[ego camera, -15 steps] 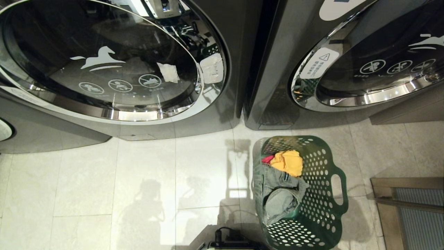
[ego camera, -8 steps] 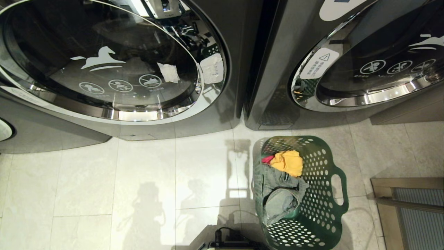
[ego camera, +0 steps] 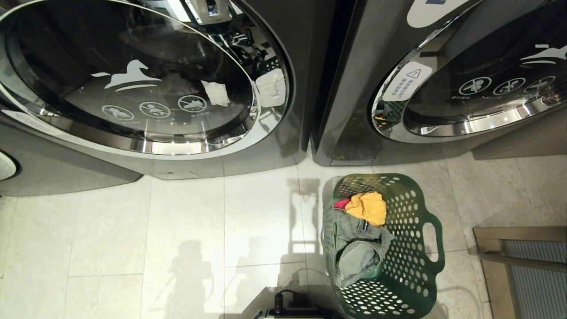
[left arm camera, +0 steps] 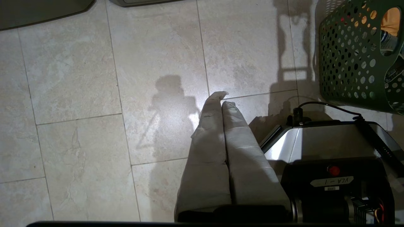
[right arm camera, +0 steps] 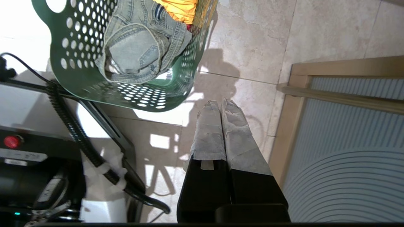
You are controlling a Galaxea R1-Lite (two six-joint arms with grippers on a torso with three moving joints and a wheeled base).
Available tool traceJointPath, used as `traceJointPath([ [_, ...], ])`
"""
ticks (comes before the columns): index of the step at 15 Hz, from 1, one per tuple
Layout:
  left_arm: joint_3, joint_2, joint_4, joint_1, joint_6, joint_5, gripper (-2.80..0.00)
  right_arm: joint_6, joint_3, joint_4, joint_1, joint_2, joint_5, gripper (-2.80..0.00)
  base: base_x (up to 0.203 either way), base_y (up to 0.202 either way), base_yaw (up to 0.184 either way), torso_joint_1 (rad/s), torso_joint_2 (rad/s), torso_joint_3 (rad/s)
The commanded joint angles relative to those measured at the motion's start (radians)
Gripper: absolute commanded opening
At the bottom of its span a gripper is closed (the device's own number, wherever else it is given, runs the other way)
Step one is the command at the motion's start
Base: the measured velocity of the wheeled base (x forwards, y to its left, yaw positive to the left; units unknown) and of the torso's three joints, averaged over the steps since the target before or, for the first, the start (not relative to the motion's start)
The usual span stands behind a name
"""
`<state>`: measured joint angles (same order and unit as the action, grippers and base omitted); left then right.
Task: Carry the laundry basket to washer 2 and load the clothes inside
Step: Open the lid of the washing machine
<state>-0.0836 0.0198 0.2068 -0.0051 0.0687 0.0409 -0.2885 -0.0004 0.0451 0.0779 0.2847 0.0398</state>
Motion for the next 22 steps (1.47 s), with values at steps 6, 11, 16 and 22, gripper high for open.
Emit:
traceJointPath([
  [6,0.002,-0.018,0.003,-0.001,-0.021,-0.003,-2.80,0.116,-0.002,-0.040,-0.077,-0.113,0.006,-2.80,0.000,0.000,0.000,0.000,0.00,0.000],
  [11,0.002,-0.018,0.003,-0.001,-0.032,-0.012,-2.80,0.160,0.000,-0.049,-0.084,-0.283,-0.001,-2.80,0.000,0.000,0.000,0.000,0.00,0.000],
  [16,0.002,-0.018,0.003,-0.001,-0.025,-0.016,-2.80,0.230,0.001,-0.048,-0.084,-0.283,-0.009,-2.80,0.000,0.000,0.000,0.000,0.00,0.000],
  [22,0.003,-0.018,0.003,-0.001,-0.023,-0.035,-2.80,0.236,0.000,-0.048,-0.084,-0.283,-0.026,-2.80,0.000,0.000,0.000,0.000,0.00,0.000],
])
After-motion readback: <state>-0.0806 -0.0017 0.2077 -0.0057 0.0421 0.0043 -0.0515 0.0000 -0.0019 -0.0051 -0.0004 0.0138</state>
